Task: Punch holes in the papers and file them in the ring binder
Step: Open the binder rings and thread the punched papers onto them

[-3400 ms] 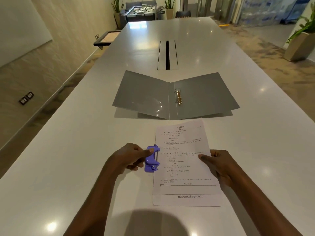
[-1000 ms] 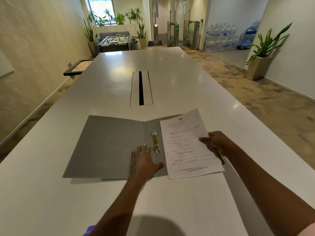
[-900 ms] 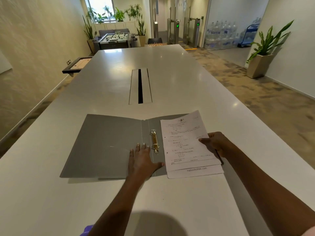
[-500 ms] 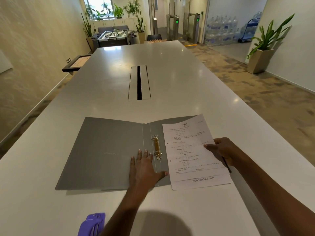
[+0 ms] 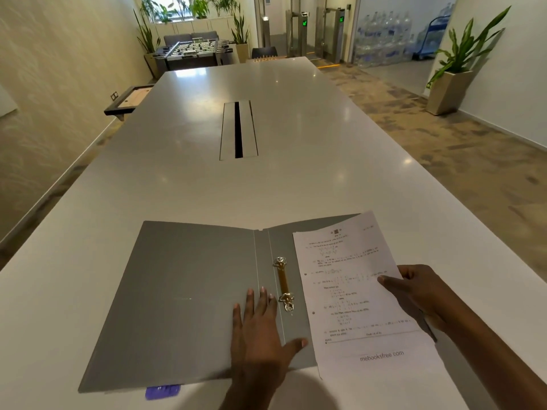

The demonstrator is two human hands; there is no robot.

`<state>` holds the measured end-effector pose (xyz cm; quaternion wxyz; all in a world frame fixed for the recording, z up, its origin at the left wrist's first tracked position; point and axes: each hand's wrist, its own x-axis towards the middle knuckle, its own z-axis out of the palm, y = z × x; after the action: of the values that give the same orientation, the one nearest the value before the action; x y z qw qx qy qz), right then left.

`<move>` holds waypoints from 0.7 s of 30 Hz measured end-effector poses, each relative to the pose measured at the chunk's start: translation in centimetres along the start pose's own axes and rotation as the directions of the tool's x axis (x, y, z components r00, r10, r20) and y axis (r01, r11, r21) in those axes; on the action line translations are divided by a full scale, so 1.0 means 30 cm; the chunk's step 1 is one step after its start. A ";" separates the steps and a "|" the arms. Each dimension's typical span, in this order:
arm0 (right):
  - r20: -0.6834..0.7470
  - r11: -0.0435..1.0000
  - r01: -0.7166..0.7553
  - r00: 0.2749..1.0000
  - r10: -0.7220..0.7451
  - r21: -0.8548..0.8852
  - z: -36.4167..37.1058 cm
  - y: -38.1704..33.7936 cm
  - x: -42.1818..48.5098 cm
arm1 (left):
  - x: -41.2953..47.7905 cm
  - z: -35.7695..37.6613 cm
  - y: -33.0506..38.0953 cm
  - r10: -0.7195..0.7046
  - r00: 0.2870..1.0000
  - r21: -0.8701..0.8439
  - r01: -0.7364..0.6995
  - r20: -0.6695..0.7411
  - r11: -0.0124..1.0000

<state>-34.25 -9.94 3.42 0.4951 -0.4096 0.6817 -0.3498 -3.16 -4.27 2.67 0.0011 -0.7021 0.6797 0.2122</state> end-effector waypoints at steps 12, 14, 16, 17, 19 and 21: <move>-0.072 0.993 0.047 0.996 -0.055 -0.110 -0.024 0.051 -0.124 | -0.161 0.040 0.039 -0.019 0.999 0.084 0.016 0.034 0.996; -0.067 0.990 0.046 0.996 -0.055 -0.130 -0.021 0.040 -0.123 | -0.166 0.032 0.042 -0.010 1.000 0.069 0.008 0.026 0.998; -0.068 0.986 0.037 0.997 -0.048 -0.160 -0.023 0.036 -0.115 | -0.170 0.016 0.040 0.009 1.000 0.011 -0.009 0.004 1.000; -0.082 0.984 0.031 0.996 -0.046 -0.177 -0.025 0.034 -0.113 | -0.172 0.005 0.038 0.022 1.000 -0.028 -0.022 -0.021 0.999; -0.136 0.956 0.024 0.988 -0.067 -0.294 -0.035 0.034 -0.115 | -0.174 -0.018 0.028 0.042 0.994 -0.135 -0.056 -0.103 0.989; -0.215 0.853 0.014 0.966 -0.147 -0.521 -0.042 0.026 -0.138 | -0.170 -0.043 0.023 0.039 0.978 -0.272 -0.095 -0.204 0.958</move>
<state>-34.92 -5.78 4.67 0.2636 -0.5087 0.7886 -0.2234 -3.38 0.17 5.57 -0.1727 -0.6892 0.6631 0.2356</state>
